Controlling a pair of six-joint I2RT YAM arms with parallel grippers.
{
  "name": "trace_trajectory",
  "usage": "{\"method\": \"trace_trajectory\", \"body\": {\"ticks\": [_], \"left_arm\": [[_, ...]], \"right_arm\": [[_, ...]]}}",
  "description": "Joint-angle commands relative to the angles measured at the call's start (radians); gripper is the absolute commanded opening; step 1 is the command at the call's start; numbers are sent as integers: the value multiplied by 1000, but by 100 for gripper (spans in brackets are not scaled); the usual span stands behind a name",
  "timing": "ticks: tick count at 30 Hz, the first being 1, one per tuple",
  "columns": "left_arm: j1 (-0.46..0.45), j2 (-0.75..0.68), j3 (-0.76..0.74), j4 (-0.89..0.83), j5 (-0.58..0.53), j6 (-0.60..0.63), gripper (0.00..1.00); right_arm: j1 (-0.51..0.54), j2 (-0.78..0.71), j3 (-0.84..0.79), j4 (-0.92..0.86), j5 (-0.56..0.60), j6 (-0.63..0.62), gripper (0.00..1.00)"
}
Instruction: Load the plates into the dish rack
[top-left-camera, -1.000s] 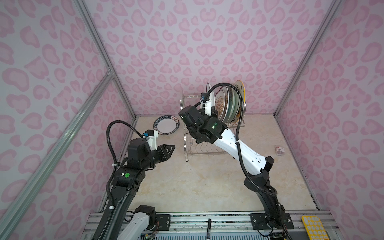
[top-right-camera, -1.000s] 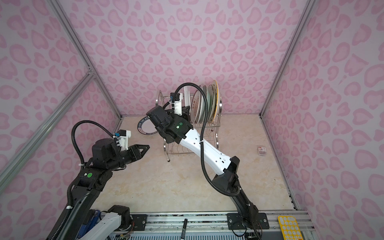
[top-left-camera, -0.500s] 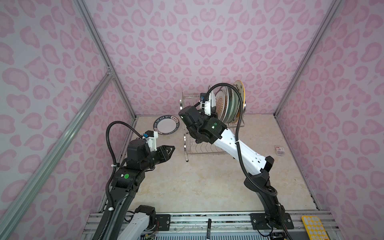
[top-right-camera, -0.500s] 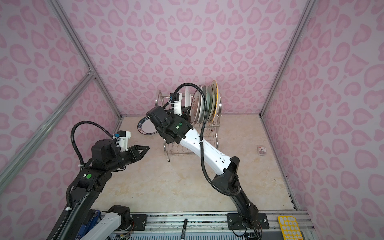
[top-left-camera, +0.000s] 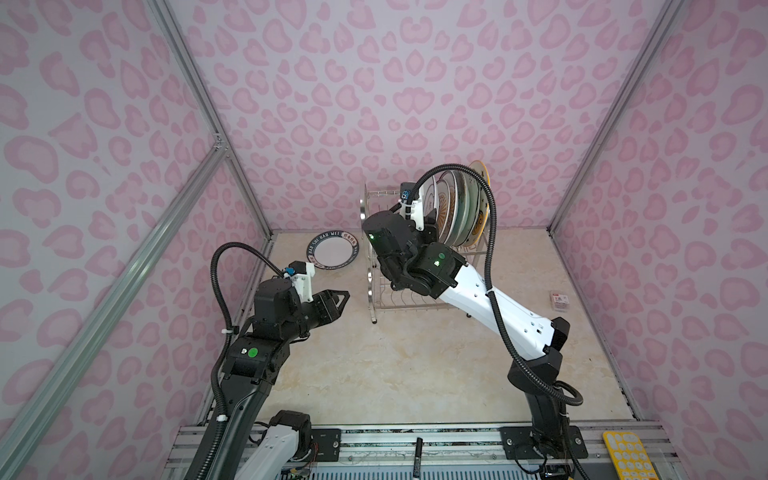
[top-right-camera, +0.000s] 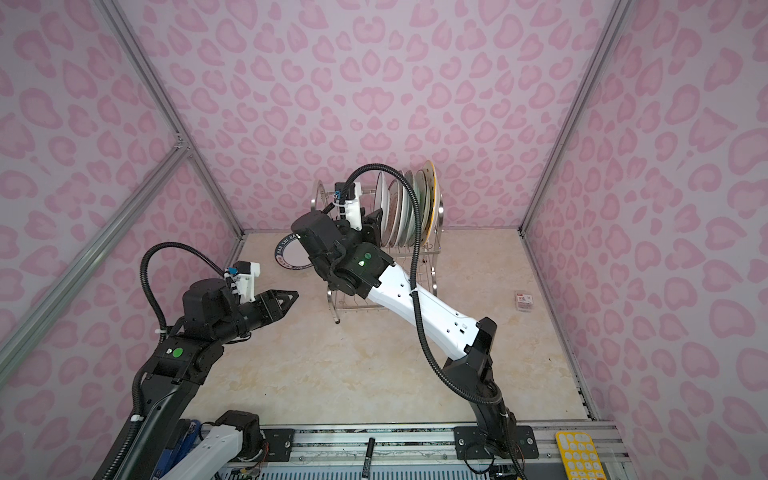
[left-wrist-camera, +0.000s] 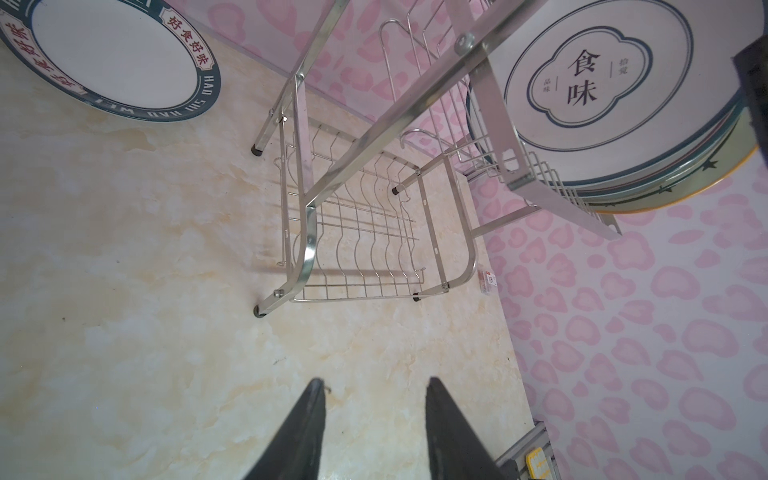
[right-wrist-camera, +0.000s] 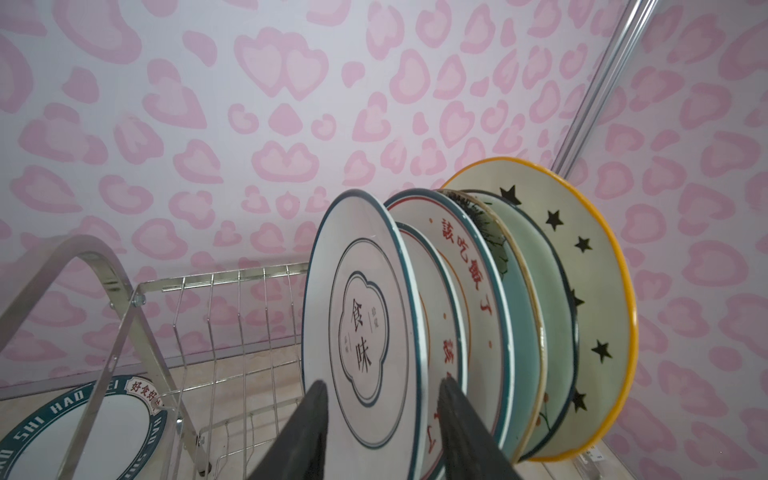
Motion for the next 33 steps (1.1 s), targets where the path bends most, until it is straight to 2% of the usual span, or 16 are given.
{"method": "trace_trajectory", "body": {"ticks": [1, 4, 7, 13, 17, 21, 26, 30, 33], "left_arm": [[0, 10, 7, 11, -15, 5, 43], [1, 25, 16, 29, -15, 6, 43], [0, 50, 29, 58, -28, 14, 44], [0, 143, 70, 113, -51, 21, 44], [0, 192, 58, 160, -84, 8, 43], [-6, 214, -33, 260, -79, -36, 43], [-72, 218, -184, 417, -123, -97, 42], [-137, 234, -252, 481, -196, -116, 42], [-154, 248, -285, 493, -205, -116, 41]], "right_arm": [[10, -24, -24, 125, -7, -107, 45], [10, -68, -43, 134, -78, -127, 45], [7, -161, -130, 177, -181, -161, 46], [-36, -465, -446, 249, -398, -192, 47], [-146, -758, -729, 245, -564, -145, 47], [-302, -999, -946, 144, -685, -59, 47], [-452, -1137, -1138, 26, -807, 61, 45], [-553, -1204, -1333, 88, -964, 143, 45], [-610, -1213, -1457, 141, -1070, 188, 44]]}}
